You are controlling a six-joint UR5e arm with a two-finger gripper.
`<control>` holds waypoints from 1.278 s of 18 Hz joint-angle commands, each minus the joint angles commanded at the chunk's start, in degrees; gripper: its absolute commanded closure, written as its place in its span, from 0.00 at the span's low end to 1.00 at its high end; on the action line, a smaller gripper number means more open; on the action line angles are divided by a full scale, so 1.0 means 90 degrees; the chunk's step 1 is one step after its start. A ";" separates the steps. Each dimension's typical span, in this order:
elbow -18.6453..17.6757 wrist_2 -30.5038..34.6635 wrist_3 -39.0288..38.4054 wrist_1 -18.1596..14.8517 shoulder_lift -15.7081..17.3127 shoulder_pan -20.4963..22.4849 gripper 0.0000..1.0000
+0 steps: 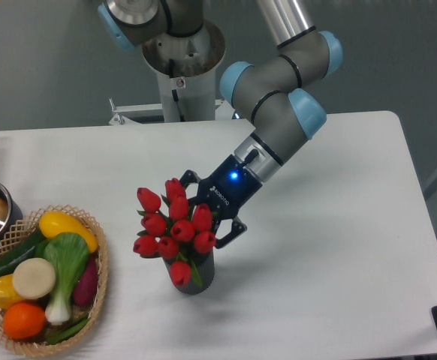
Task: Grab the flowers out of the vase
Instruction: 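Close the gripper around the tulip stems above the vase rim, then lift the gripped tulips up out of the grey vase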
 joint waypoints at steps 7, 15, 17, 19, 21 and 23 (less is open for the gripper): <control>0.0020 0.0157 -0.0107 -0.0010 0.0214 0.0020 1.00; 0.0322 0.0039 -0.0839 -0.0010 0.0615 0.0039 1.00; 0.0565 0.0030 -0.1082 -0.0010 0.0625 0.0059 1.00; 0.0800 0.0010 -0.1366 -0.0010 0.0625 0.0107 1.00; 0.1015 -0.0058 -0.1639 -0.0010 0.0625 0.0146 1.00; 0.1171 -0.0175 -0.1922 -0.0010 0.0625 0.0215 1.00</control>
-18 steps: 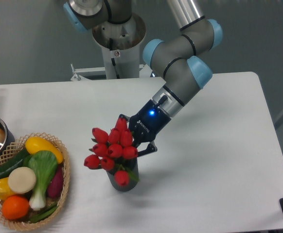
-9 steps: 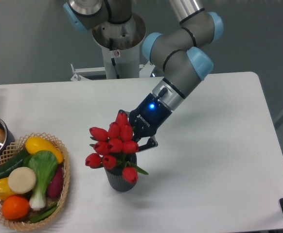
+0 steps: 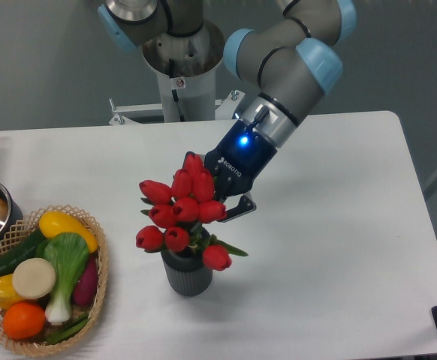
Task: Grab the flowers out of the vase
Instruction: 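Lift the gripped tulips up out of the grey vase, then carry the held tulips away from the vase and hold them up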
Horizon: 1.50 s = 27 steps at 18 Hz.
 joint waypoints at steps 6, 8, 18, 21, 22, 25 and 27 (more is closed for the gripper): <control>0.0147 -0.0352 -0.0703 0.0000 0.0039 0.0098 1.00; 0.0147 -0.0450 -0.0899 0.0000 0.0049 0.0108 1.00; 0.0264 -0.0694 -0.1271 0.0000 0.0156 0.0439 1.00; 0.0450 -0.0675 -0.1251 0.0000 0.0156 0.0732 1.00; 0.0479 -0.0655 -0.1203 0.0000 0.0156 0.0878 1.00; 0.0596 -0.0471 -0.1076 0.0000 0.0156 0.1181 1.00; 0.0577 -0.0042 -0.0891 0.0010 0.0176 0.1337 1.00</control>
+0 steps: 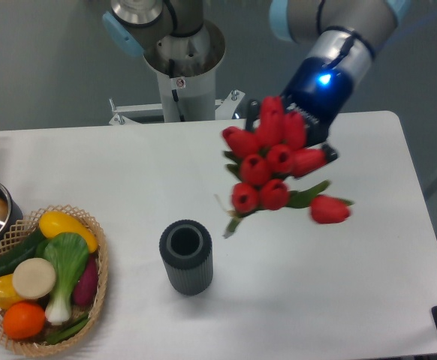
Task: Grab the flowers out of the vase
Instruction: 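Carry the held tulips away from the vase and hold them up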
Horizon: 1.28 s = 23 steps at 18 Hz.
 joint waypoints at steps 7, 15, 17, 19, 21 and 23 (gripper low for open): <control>-0.0165 0.1861 0.0916 -0.0058 0.0000 0.0177 1.00; -0.0596 0.4473 0.1446 -0.0273 0.0088 -0.0009 1.00; -0.0645 0.4748 0.1446 -0.0273 0.0068 -0.0086 1.00; -0.0693 0.5050 0.1446 -0.0322 0.0068 -0.0194 1.00; -0.0694 0.5595 0.1475 -0.0633 0.0068 -0.0330 1.00; -0.0548 0.6249 0.1718 -0.1237 0.0059 -0.0583 1.00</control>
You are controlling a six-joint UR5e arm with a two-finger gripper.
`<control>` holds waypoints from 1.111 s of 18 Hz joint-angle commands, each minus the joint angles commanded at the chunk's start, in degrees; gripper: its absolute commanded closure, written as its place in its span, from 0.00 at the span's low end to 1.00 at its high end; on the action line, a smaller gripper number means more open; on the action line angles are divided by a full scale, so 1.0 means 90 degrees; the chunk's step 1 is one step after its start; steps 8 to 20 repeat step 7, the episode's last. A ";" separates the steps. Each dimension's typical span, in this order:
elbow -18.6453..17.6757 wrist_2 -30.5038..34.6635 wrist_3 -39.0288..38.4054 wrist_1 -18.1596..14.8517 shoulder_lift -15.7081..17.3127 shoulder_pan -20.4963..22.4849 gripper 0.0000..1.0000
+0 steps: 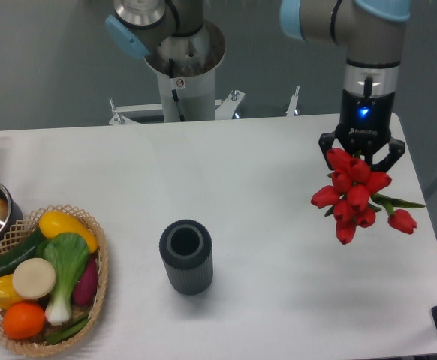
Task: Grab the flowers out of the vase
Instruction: 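Carry the held tulips away from the vase and hold them up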
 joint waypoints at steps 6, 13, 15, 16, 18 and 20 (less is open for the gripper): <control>0.0567 0.0676 0.0051 -0.1106 -0.0068 -0.0128 0.96; 0.0587 0.0774 0.0060 -0.1146 -0.0107 -0.0187 0.96; 0.0587 0.0774 0.0060 -0.1146 -0.0107 -0.0187 0.96; 0.0587 0.0774 0.0060 -0.1146 -0.0107 -0.0187 0.96; 0.0587 0.0774 0.0060 -0.1146 -0.0107 -0.0187 0.96; 0.0587 0.0774 0.0060 -0.1146 -0.0107 -0.0187 0.96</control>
